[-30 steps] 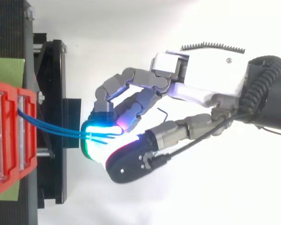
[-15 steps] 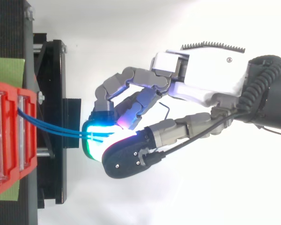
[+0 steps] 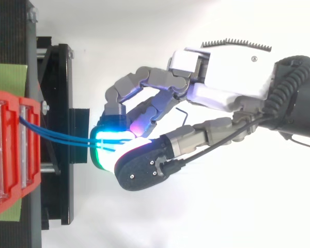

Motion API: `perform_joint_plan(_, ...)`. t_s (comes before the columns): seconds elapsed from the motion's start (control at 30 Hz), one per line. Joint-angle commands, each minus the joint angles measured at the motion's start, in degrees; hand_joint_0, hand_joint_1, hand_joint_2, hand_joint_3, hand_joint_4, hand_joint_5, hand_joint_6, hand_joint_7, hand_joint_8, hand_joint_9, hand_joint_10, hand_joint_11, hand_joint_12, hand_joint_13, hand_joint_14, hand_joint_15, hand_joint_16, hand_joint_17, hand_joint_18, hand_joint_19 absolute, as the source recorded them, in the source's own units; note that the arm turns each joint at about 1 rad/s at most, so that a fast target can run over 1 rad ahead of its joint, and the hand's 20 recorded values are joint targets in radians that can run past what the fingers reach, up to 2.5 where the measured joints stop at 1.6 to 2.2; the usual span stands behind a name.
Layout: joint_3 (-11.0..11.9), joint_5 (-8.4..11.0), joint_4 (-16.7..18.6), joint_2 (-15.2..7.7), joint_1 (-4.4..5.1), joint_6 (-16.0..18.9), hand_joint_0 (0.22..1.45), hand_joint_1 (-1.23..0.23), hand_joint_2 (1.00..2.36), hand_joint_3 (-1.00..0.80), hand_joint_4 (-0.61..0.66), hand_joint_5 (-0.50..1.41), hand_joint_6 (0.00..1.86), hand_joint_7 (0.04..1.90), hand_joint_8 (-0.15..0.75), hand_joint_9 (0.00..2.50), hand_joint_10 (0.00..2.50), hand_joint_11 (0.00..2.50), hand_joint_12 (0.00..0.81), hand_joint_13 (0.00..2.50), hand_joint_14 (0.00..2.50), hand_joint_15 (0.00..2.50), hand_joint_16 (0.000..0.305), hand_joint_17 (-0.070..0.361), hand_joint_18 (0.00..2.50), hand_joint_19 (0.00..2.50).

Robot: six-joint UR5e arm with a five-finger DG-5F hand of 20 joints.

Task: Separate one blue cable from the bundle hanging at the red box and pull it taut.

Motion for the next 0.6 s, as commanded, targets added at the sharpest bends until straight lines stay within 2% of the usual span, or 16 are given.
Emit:
perform_joint_plan(0.0, 0.3, 0.16, 0.0, 0.2, -0.12, 0.2, 0.81, -0.88, 1.00, -0.50, -0.09, -0.22, 0.95, 1.07, 0.268, 1.06, 0.02, 0.71, 0.248, 0.76, 0.01, 0.25, 0.028, 0.063, 0.59, 0.27)
perform_joint_plan(0.43, 0.5, 0.07, -1.3, 0.2, -0.47, -0.5, 0.77, -0.93, 1.00, -0.50, -0.04, -0.21, 0.94, 1.01, 0.259, 1.07, 0.02, 0.73, 0.244, 0.78, 0.01, 0.25, 0.026, 0.059, 0.60, 0.25)
perform_joint_plan(0.57, 0.5, -0.20, -1.5, 0.4, -0.74, 0.2, 0.72, -0.95, 1.00, -0.50, -0.02, -0.21, 0.93, 1.02, 0.261, 1.06, 0.02, 0.72, 0.245, 0.78, 0.01, 0.25, 0.026, 0.058, 0.59, 0.26)
